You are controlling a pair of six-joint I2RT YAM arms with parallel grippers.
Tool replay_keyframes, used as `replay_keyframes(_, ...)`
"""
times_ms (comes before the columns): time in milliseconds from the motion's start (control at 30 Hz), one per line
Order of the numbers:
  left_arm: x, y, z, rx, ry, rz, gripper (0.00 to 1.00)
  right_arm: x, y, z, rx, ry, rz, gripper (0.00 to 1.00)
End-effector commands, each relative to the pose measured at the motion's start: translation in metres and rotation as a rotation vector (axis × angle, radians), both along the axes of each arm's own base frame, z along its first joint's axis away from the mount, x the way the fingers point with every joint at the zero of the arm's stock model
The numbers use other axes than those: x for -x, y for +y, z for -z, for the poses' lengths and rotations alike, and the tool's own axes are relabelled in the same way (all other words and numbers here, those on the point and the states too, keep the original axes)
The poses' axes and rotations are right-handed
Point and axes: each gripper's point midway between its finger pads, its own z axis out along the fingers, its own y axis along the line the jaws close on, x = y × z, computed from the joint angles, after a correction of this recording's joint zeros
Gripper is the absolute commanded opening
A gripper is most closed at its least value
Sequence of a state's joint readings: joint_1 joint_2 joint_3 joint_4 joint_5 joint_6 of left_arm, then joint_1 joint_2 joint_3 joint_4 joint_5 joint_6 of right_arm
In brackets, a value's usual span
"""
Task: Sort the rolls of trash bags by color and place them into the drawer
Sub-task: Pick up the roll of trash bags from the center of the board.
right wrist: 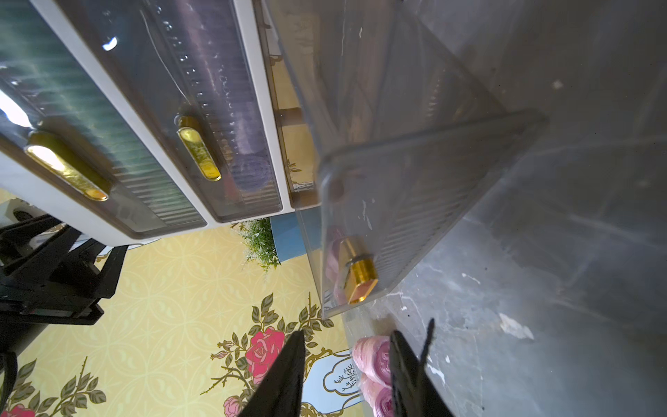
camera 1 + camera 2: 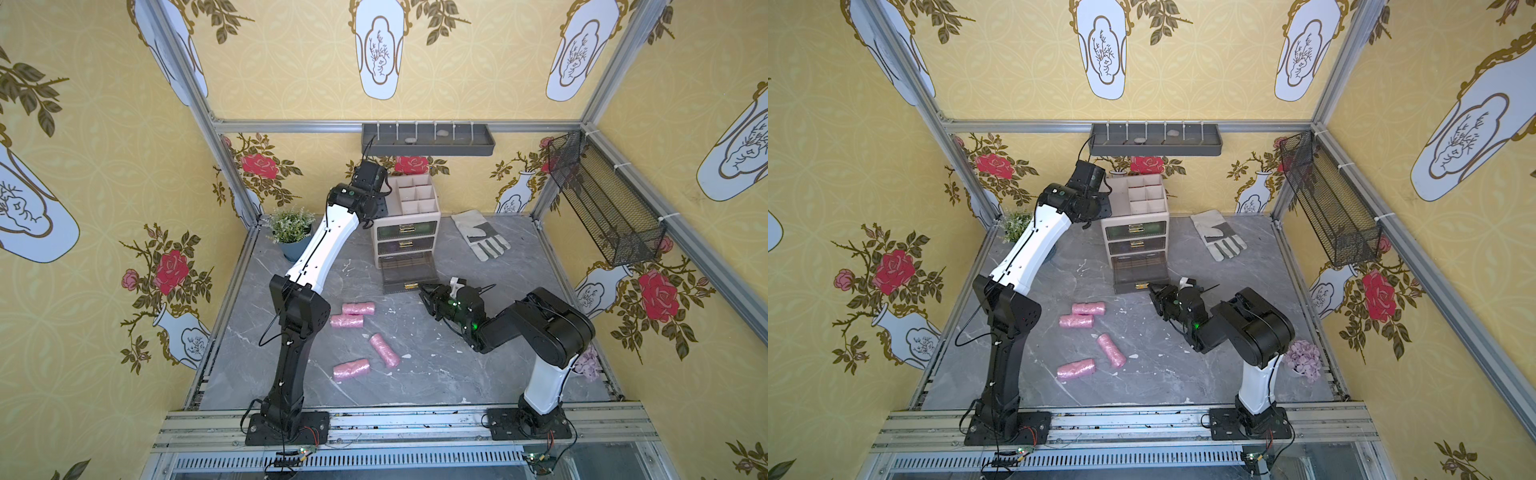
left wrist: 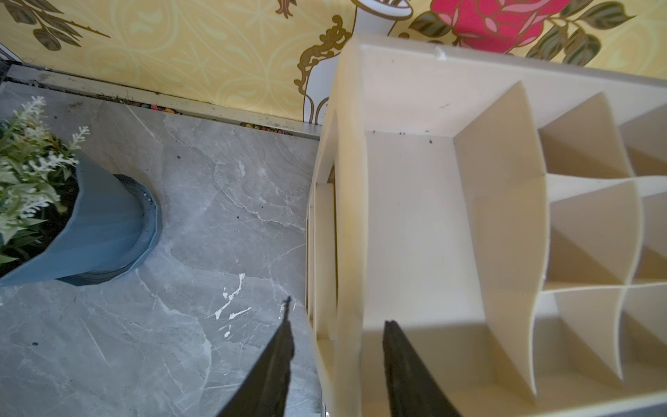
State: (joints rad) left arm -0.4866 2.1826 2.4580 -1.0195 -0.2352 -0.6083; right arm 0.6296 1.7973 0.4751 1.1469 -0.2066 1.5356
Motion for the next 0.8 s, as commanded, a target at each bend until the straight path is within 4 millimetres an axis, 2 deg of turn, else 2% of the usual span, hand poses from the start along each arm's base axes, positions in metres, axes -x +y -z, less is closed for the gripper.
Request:
replay_keyframes(0,-0.003,0.000,-0.021,0.025,-0.085,0.013,0.53,0.009,-0.003,-0.001,0.070,-0.002,-0.047,0.42)
replay_keyframes(100,0.007,0.002,-0.050,0.051,-0.171,0.047,0.61,0.014,-0.007,-0.010,0.140,-0.008,-0.083,0.46)
replay_keyframes(200,0.029,0.012,-0.078,0.061,-0.260,0.077,0.64,0.021,-0.014,-0.028,0.226,-0.036,-0.125,0.50)
replay_keyframes(300,0.063,0.033,-0.097,0.047,-0.328,0.086,0.65,0.030,-0.024,-0.050,0.389,-0.071,-0.176,0.54)
replay_keyframes(400,0.106,0.064,-0.102,0.015,-0.367,0.063,0.65,0.041,-0.028,-0.076,0.537,-0.127,-0.242,0.57)
replay_keyframes(500,0.149,0.097,-0.087,-0.016,-0.358,0.022,0.65,0.055,-0.020,-0.096,0.681,-0.194,-0.325,0.59)
replay_keyframes(567,0.177,0.116,-0.073,-0.013,-0.346,-0.006,0.65,0.067,-0.004,-0.104,0.781,-0.245,-0.406,0.59)
replay_keyframes(700,0.220,0.144,-0.045,-0.002,-0.305,-0.049,0.66,0.092,0.037,-0.094,0.941,-0.285,-0.576,0.59)
replay_keyframes(767,0.238,0.156,-0.030,-0.014,-0.274,-0.069,0.66,0.105,0.059,-0.080,1.000,-0.296,-0.672,0.60)
